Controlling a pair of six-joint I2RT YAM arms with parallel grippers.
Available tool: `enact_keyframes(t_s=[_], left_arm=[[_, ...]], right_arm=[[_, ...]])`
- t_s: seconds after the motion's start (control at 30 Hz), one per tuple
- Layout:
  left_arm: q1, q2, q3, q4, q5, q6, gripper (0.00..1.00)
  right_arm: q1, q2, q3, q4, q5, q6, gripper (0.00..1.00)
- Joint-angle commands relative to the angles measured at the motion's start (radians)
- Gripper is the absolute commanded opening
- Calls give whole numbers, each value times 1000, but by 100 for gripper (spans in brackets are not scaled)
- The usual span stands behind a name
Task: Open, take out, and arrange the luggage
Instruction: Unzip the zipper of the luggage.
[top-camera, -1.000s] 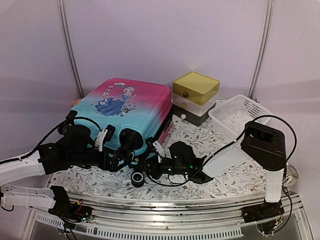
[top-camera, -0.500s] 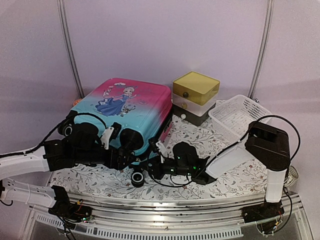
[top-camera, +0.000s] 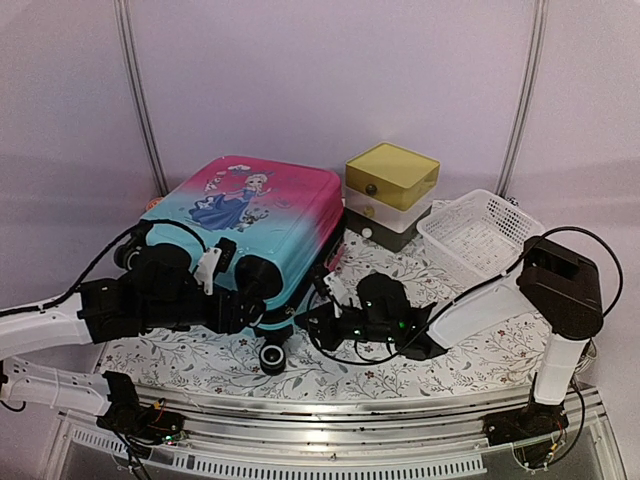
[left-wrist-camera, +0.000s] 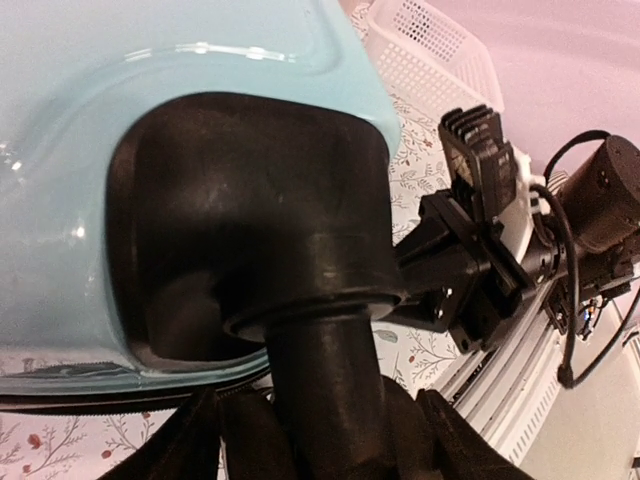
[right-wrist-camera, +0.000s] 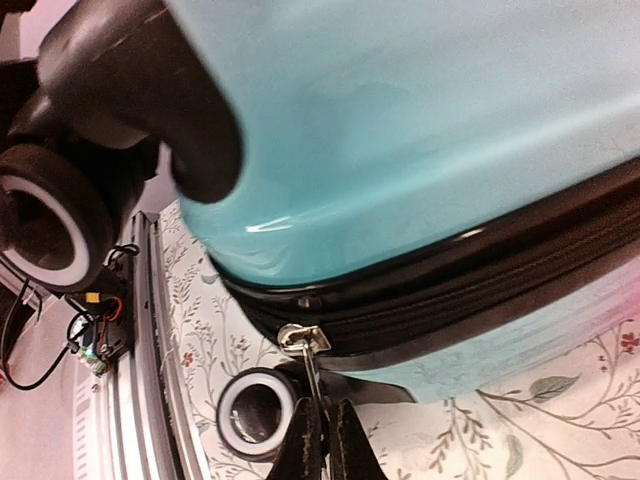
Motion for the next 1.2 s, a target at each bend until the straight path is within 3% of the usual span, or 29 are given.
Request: enact_keyframes(t_s=[0.0, 0.13, 0.53, 0.77, 0.93, 1.0, 1.1, 1.17], left_arm=[[-2, -70, 5, -79, -72, -26, 41], [-2, -88, 21, -104, -68, -18, 33], [-2, -99, 47, -135, -41, -11, 30], [-2, -95, 51, -126, -28, -12, 30], [-3, -82, 53, -124, -13, -5, 32], [-2, -73, 51, -124, -9, -3, 35], [-2, -62, 54, -126, -1, -3, 31], [-2, -64, 57, -128, -2, -4, 32]], right_arm=[[-94, -56, -11, -77, 90, -43, 3], [-140, -58, 12, -155, 114, -60, 3], [-235, -26, 121, -352, 265, -60, 6], [-236, -61, 99, -320, 68, -105, 14], [-218, -98, 11, -174, -160, -96, 35], [-193, -99, -18, -115, -187, -75, 40], [-141, -79, -26, -65, -204, -67, 35], [-121, -58, -11, -67, -174, -67, 39]])
